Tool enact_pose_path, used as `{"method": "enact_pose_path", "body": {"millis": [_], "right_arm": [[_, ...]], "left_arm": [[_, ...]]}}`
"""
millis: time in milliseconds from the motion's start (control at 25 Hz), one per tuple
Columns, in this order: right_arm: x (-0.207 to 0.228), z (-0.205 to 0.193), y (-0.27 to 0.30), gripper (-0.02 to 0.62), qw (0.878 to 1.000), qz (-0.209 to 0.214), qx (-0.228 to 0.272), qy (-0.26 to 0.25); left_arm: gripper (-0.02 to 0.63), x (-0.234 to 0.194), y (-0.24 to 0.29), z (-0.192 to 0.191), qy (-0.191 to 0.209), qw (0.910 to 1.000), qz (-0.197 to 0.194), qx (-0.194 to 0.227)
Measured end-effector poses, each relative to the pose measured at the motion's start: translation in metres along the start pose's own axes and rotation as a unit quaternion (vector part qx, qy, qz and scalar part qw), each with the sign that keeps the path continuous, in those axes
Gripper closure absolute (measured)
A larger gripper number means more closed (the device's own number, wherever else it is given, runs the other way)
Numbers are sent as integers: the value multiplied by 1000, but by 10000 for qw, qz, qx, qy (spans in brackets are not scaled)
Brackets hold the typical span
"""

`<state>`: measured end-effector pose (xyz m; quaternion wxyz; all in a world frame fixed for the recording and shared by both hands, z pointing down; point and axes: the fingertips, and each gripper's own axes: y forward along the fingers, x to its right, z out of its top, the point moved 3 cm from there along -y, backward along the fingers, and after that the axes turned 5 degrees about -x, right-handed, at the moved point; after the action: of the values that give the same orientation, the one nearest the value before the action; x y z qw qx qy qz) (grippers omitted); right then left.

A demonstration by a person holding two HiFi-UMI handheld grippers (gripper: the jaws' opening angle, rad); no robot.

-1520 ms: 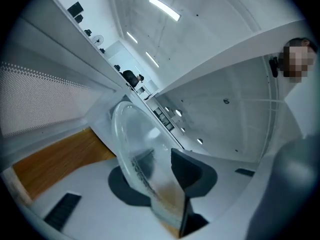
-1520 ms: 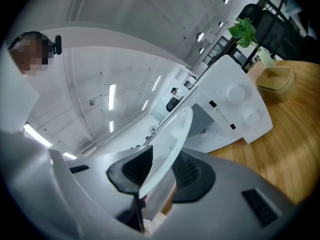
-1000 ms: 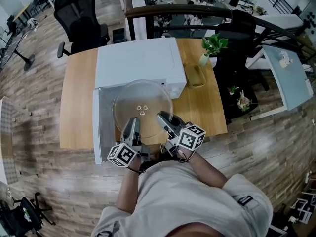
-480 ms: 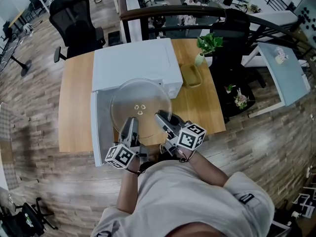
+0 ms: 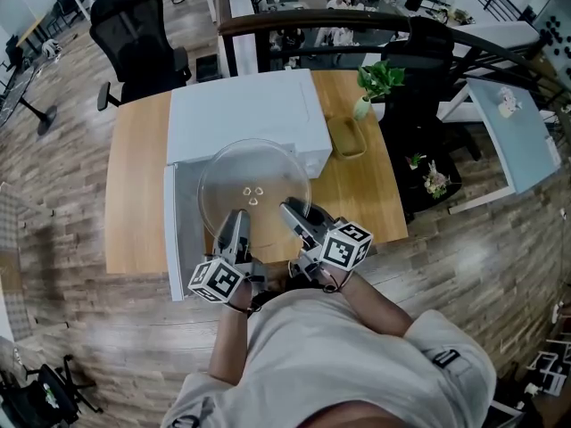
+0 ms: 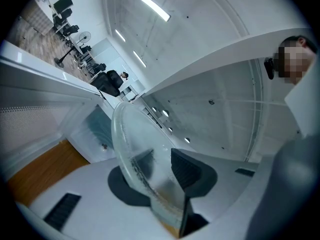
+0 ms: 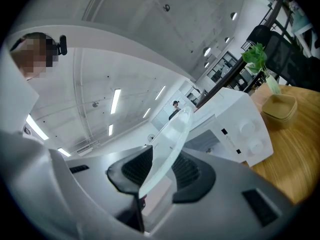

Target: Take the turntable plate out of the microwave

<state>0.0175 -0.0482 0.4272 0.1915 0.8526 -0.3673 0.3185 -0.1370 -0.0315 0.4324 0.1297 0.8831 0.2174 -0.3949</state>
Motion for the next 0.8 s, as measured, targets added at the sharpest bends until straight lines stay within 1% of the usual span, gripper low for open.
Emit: {"method": "enact_pose_path", "body": {"millis": [800], "right_arm": [[6,3,4,469,10000,-19,4,-42]], "left_arm": [[474,-3,8,1,30,10000,-30,-33]]}}
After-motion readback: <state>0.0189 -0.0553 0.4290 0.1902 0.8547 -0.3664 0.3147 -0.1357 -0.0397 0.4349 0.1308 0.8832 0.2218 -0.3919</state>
